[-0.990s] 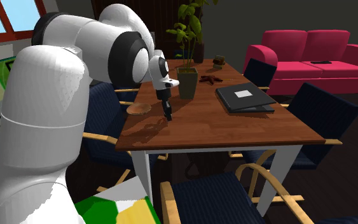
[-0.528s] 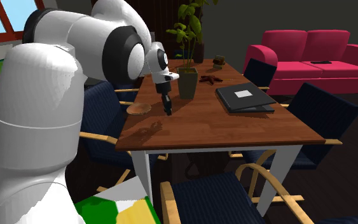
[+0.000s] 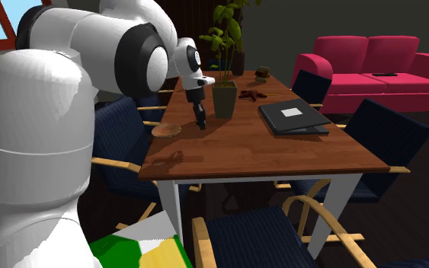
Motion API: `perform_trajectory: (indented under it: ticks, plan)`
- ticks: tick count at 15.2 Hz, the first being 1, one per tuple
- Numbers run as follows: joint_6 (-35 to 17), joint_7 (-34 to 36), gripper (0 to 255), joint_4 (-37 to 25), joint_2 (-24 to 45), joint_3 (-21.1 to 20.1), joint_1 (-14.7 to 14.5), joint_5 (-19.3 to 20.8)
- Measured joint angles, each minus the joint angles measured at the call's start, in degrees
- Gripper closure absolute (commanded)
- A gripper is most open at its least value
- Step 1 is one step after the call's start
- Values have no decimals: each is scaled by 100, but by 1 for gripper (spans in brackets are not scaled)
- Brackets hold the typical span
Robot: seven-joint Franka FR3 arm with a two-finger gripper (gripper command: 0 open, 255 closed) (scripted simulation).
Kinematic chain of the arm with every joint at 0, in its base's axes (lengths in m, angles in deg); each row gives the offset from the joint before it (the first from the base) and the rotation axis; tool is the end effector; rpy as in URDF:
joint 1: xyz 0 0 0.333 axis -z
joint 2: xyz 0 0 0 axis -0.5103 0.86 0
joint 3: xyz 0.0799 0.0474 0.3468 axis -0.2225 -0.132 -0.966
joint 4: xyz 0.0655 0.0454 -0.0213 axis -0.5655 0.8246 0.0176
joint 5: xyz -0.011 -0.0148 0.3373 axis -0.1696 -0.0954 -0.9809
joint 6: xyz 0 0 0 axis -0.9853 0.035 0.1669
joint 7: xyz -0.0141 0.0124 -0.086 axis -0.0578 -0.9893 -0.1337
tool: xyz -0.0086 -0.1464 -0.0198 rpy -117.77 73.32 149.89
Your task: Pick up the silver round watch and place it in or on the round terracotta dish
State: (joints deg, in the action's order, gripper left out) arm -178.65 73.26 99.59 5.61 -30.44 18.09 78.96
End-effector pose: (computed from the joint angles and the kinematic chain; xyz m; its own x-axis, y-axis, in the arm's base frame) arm 0.4638 0.3602 0.4352 0.9658 -0.2305 0.1189 -0.2535 -0.9356 0.2457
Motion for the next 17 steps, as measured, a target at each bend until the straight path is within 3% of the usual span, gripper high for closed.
perform_trajectory:
  ticks: [4,6,13,17]
  plan:
    - [247,-97,255,-175,-107,-30,8,-78]
    - [341,34,255,-302,-21,-65,-123,-53]
    - [897,803,255,-1079,488,-244,-944,85]
    - [1335,1245,255,-1803,931,-297,-1567,218]
